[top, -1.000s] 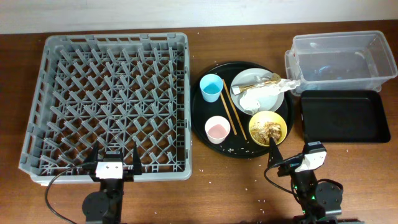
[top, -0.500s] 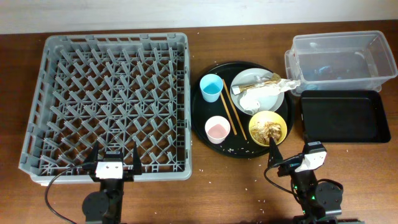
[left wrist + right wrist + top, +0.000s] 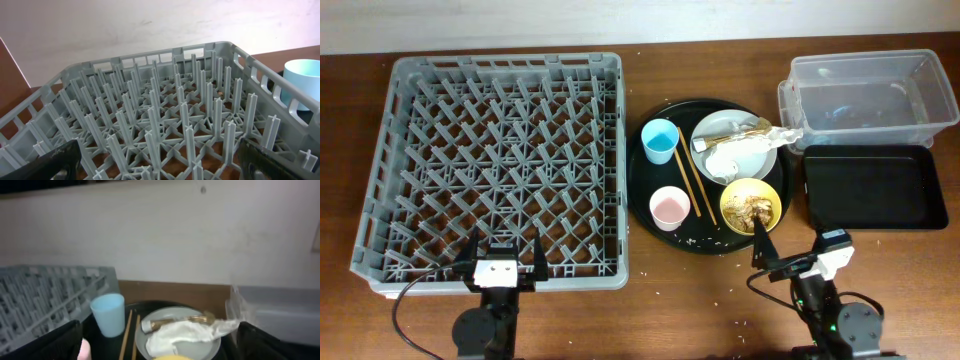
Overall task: Sort waste into correct bins and load items into the dishwasher rack
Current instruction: 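Grasp the tissue and gold wrapper on the white plate with right gripper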
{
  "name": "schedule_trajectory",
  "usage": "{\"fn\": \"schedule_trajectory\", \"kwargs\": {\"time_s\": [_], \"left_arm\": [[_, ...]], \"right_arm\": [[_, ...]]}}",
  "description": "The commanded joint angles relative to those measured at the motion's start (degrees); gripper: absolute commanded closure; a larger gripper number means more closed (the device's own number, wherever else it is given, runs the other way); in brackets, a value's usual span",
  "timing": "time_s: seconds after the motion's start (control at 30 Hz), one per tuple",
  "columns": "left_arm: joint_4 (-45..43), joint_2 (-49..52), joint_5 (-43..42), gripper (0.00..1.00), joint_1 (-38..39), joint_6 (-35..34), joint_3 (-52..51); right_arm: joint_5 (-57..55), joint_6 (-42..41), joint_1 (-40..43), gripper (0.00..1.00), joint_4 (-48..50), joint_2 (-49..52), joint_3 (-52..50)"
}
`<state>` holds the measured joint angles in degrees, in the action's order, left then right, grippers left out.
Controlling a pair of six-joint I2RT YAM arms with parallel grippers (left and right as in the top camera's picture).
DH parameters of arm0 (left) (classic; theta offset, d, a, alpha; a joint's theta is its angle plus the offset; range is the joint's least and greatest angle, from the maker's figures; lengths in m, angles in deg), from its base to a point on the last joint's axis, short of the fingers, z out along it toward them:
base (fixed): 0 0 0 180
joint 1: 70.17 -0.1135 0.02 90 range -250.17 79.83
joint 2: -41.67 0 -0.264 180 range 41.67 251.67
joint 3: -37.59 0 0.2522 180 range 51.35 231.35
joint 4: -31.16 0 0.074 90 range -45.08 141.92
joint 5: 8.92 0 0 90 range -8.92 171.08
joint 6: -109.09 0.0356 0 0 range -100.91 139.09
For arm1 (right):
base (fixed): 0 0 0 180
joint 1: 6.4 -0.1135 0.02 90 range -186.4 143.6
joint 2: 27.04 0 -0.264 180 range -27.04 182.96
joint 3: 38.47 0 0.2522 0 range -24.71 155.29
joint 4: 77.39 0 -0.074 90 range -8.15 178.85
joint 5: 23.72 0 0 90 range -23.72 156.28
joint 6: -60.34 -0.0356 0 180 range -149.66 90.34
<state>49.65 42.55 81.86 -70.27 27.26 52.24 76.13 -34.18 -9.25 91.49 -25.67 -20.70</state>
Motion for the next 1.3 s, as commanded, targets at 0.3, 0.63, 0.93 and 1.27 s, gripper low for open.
{"fn": "schedule_trajectory", "kwargs": {"time_s": [0.3, 0.63, 0.93, 1.27], "left_arm": [[0.0, -0.6, -0.8, 0.01, -0.3, 1.2, -0.4], [0.0, -0.6, -0.8, 0.01, -0.3, 1.2, -0.4], [0.0, -0.6, -0.8, 0.01, -0.3, 1.2, -0.4], [0.0, -0.6, -0.8, 0.01, -0.3, 1.2, -0.4]], "right_arm": [[6.5, -0.2, 0.2, 0.02, -30.8, 62.9, 63.8], [-6.1, -38.5, -1.1, 0.11, -33.1, 98.4, 71.4], [-12.3, -48.5, -5.1, 0.13, -23.7, 115.9, 71.4], [-8.2, -33.4, -2.0, 0.96, -30.6, 105.2, 80.0]]}}
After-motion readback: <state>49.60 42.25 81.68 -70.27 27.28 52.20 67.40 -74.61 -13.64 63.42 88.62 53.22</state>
